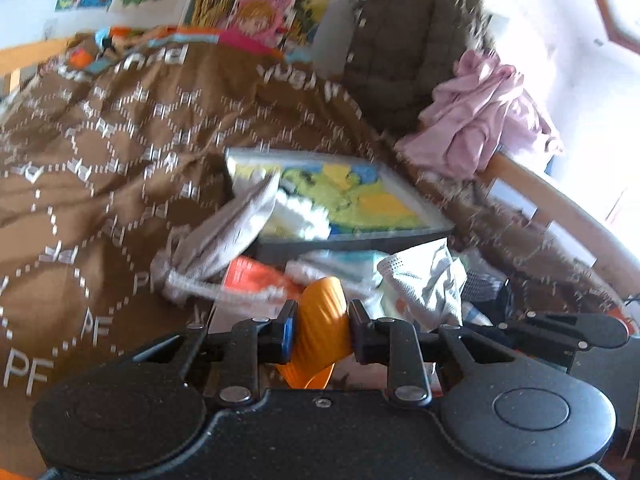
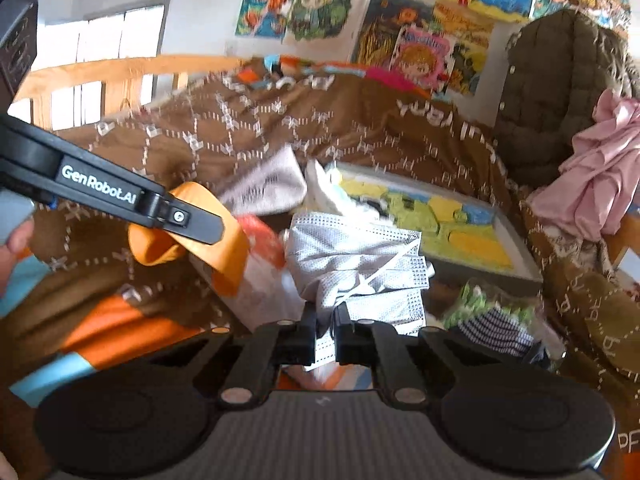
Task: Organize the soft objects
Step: 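Carry the orange sleeve with the left gripper while the right gripper carries the mask to the tray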
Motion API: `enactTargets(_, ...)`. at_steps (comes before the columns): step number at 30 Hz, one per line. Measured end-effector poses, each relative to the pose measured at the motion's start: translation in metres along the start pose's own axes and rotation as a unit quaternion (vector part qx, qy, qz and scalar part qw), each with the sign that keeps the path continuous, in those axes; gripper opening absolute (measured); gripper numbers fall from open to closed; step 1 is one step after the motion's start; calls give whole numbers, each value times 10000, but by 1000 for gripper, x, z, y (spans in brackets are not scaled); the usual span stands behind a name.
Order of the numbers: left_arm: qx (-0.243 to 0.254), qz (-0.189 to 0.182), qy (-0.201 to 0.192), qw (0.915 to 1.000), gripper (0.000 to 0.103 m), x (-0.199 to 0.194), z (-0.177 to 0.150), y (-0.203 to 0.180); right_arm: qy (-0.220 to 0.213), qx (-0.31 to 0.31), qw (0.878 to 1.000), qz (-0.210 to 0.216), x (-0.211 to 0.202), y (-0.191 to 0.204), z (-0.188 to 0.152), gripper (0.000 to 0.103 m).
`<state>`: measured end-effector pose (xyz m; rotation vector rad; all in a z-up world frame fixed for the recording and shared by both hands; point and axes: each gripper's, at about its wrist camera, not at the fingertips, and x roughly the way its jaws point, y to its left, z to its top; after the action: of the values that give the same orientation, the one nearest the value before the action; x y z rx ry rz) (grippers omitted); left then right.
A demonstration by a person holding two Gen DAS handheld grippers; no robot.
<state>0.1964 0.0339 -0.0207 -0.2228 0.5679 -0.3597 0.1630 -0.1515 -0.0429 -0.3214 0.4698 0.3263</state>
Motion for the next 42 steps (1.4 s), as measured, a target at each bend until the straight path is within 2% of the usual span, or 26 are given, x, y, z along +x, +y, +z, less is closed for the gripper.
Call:
enactTargets(4, 29, -22, -398, 9992, 29, -7, 4, -1, -342, 63, 9994, 9, -9, -4, 4, 9)
enactTargets(10, -119, 32, -531, 9985, 29, -5, 17, 1, -778, 100, 9969, -81, -17, -15, 15, 9)
enactTargets(15, -244, -44, -764, 9968, 29, 3, 39, -1, -1011, 258, 9945, -124, -9, -33, 29, 9)
enactTargets(19, 7, -22, -828, 9966, 29, 29, 63, -7, -1198, 435, 9915, -261, 12, -50, 44, 9)
enactTargets(24, -38, 39, -733, 9973, 29, 75, 91, -4, -1369, 760, 9872, -306, 50, -76, 67, 9)
enactTargets(28, -330, 115, -514, 9981, 29, 121, 111, 6, -1226, 1240, 9845, -200, 87, -102, 80, 9)
enactTargets(32, -588, 146, -334, 9976, 29, 165, 124, 14, -872, 1520, 9845, -28, 120, -124, 79, 9)
enactTargets(36, -665, 168, -155, 9975, 29, 198, 127, 17, -465, 1832, 9820, 59, 146, -139, 71, 9)
enactTargets(42, -835, 402, 215, 9955, 30, 229, 120, 20, 7, 2218, 9749, 162, 173, -149, 57, 9)
